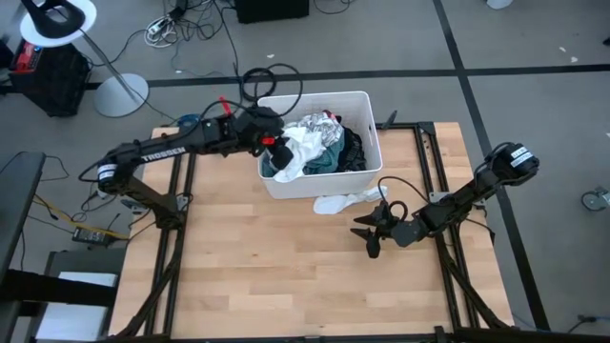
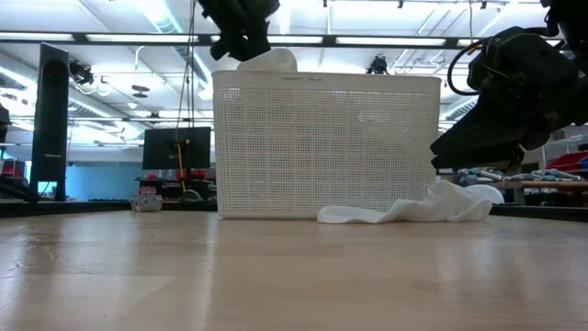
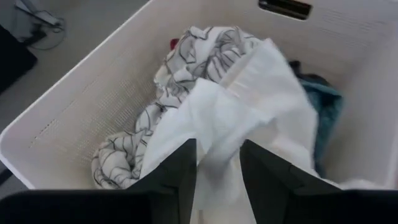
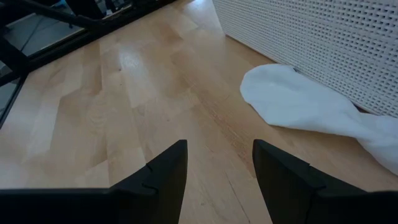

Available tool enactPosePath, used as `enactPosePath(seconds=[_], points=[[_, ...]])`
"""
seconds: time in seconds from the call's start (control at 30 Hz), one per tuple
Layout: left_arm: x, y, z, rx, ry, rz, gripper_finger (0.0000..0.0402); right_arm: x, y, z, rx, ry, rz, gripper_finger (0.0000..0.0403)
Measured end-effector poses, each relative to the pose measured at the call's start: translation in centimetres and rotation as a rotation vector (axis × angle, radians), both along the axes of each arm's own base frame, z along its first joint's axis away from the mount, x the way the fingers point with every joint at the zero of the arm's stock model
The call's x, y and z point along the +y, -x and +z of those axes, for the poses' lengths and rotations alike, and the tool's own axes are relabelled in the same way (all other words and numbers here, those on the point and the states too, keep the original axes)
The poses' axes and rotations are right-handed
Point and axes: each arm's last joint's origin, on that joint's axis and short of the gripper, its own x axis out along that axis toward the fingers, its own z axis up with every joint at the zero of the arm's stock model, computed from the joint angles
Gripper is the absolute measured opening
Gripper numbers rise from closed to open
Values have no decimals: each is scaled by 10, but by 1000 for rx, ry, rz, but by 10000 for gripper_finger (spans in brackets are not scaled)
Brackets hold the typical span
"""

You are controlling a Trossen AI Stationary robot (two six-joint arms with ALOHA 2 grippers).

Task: Sort clothes
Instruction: Put the left white sock into the white laundry organizer, then put the white sock into the white laundry organizer

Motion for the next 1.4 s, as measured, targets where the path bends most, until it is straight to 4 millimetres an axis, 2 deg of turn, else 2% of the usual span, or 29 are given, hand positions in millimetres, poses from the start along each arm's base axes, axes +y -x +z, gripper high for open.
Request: enactPosePath(seconds=[0.23, 0.5, 0.67, 0.87, 1.03, 1.2, 1.4], points=[[-5, 11, 22, 53, 45, -33, 128, 0, 0, 0, 0, 0, 0, 183], [-12, 27, 29, 146, 126, 18, 129, 0, 0, 0, 0, 0, 0, 183], [-32, 33, 34, 128, 118, -52, 129, 0, 0, 0, 0, 0, 0, 183], [-68, 50, 36, 51, 93, -186, 129, 0, 0, 0, 0, -1, 1, 183], [-101, 67, 17, -45, 107, -303, 129, 0, 0, 0, -2, -9, -3, 183], [-127, 83, -20, -83, 137, -398, 129, 0, 2, -4, 25, -77, -25, 182], [-145, 98, -61, -56, 178, -467, 129, -2, 6, -10, 112, -30, 11, 177]])
